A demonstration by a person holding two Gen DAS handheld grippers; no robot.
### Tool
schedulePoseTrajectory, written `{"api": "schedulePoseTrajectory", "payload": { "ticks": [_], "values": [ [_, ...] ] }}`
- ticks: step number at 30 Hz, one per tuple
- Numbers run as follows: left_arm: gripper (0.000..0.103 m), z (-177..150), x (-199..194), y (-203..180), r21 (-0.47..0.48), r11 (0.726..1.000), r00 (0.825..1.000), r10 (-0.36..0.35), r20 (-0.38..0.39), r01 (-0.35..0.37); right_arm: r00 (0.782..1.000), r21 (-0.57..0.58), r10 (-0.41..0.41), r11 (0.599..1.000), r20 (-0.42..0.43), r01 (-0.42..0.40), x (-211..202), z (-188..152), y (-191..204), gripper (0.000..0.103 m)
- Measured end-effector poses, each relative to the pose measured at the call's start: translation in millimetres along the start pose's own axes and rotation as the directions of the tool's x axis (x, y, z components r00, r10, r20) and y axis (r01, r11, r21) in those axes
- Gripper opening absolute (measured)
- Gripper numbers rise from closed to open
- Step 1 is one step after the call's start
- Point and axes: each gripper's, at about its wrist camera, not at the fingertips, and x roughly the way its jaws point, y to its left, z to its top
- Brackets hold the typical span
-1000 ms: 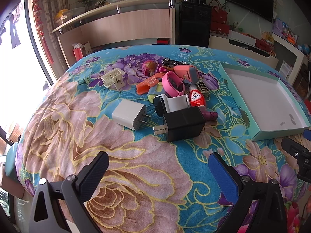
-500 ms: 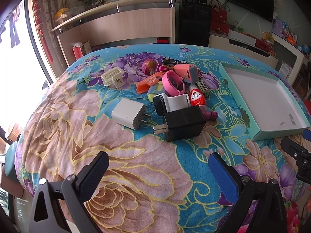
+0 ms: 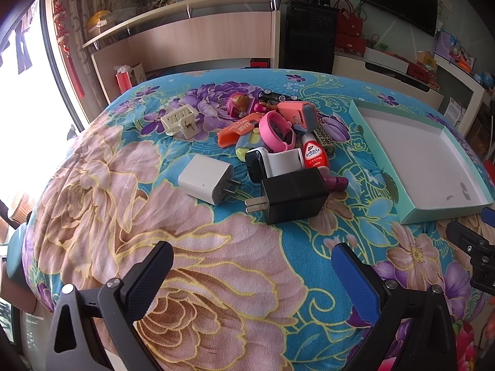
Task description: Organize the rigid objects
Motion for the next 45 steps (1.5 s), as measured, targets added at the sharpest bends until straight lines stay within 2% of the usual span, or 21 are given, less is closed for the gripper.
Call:
{"api": "schedulePoseTrajectory", "payload": {
  "ticks": [5, 11, 15, 21, 25, 28, 38, 45],
  "values": [
    [0.103, 8.3, 0.5, 10.4, -0.022, 1.000, 1.000, -0.017, -0.013, 0.016, 1.000, -0.006, -0.001, 1.000, 0.007, 0.002, -2.3, 2.5, 1.0, 0.102],
    [0.103, 24.4, 1.7, 23.9, -0.066, 0.998, 1.000, -0.003, -0.023, 0.001, 0.997, -0.006, 0.064, 0.998, 0.050, -0.064, -12.6, 30.3, 12.6, 0.102],
    [0.103, 28.1, 10.2, 13.9, -0.043, 0.999, 0.999, -0.033, -0.032, 0.032, 0.990, -0.024, 0.119, 0.993, 0.073, -0.118, -12.0, 51.5, 34.1, 0.102],
    [0.103, 35.0, 31.1, 2.4, -0.034, 0.996, 0.995, -0.081, -0.066, 0.079, 0.988, -0.057, 0.149, 0.988, 0.046, -0.146, 3.9, 65.1, 61.9, 0.102],
    [0.103, 30.2, 29.6, 19.5, -0.049, 0.995, 0.994, -0.094, -0.060, 0.091, 0.985, -0.073, 0.169, 0.983, 0.028, -0.166, 12.1, 68.4, 72.6, 0.102],
    [0.103, 27.7, 28.5, 35.5, -0.045, 0.998, 0.997, -0.055, -0.053, 0.052, 0.982, -0.091, 0.188, 0.978, 0.015, -0.186, 19.5, 68.0, 82.8, 0.102],
    [0.103, 28.6, 39.3, 93.3, -0.127, 0.992, 0.999, -0.023, -0.044, 0.017, 0.966, -0.162, 0.254, 0.953, -0.041, -0.257, 37.7, 61.7, 128.5, 0.102],
    [0.102, 39.4, 49.5, 105.5, -0.142, 0.988, 0.998, -0.059, -0.031, 0.054, 0.957, -0.193, 0.278, 0.937, -0.084, -0.289, 50.5, 54.6, 156.8, 0.101]
  ]
}}
